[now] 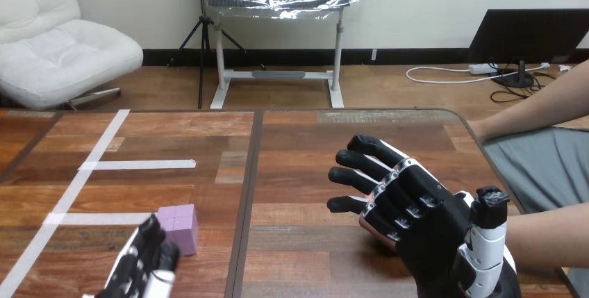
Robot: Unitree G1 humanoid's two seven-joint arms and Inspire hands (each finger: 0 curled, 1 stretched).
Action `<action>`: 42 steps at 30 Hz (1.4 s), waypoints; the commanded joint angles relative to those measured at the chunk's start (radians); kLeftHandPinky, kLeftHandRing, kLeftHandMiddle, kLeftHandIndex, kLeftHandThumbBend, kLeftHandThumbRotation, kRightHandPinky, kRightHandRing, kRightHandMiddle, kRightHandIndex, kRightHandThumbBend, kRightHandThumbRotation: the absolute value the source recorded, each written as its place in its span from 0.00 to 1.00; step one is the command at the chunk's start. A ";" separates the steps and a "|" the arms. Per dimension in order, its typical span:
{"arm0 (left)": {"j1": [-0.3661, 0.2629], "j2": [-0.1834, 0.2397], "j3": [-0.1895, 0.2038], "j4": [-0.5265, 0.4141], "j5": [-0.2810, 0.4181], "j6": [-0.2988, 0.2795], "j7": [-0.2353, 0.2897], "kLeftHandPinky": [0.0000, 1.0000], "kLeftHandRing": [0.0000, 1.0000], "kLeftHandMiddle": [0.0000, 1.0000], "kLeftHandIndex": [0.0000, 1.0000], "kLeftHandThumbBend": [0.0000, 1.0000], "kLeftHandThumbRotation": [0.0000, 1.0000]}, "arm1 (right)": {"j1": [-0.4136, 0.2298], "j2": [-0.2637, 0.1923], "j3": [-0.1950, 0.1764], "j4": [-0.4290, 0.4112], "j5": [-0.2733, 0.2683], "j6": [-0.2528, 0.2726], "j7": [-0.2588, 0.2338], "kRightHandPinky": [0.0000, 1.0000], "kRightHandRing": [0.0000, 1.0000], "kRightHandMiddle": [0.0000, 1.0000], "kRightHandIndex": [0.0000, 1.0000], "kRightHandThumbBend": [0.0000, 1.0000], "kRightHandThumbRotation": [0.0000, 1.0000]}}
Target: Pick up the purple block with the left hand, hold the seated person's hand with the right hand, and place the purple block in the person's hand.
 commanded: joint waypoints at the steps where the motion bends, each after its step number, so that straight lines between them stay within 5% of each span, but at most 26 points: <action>1: -0.509 0.169 0.154 0.158 0.170 -0.080 0.028 0.86 0.91 0.91 0.88 0.66 0.45 | -0.092 0.026 -0.006 -0.023 -0.016 -0.050 -0.010 0.70 0.82 0.83 0.83 0.88 0.96; 9: -0.539 0.195 0.159 0.188 0.188 -0.069 0.041 0.84 0.91 0.92 0.88 0.80 0.33 | -0.093 0.026 -0.004 -0.024 -0.015 -0.047 -0.010 0.69 0.82 0.83 0.83 0.88 0.96; 25: -0.602 0.232 0.177 0.242 0.227 -0.062 0.052 0.83 0.91 0.93 0.90 0.93 0.27 | -0.097 0.025 -0.006 -0.021 -0.010 -0.044 -0.009 0.70 0.82 0.83 0.83 0.89 0.96; 42: -0.643 0.233 0.205 0.274 0.275 -0.073 0.049 0.84 0.93 0.95 0.91 0.90 0.27 | -0.104 0.028 -0.002 -0.011 -0.016 -0.060 -0.009 0.71 0.82 0.83 0.83 0.89 0.96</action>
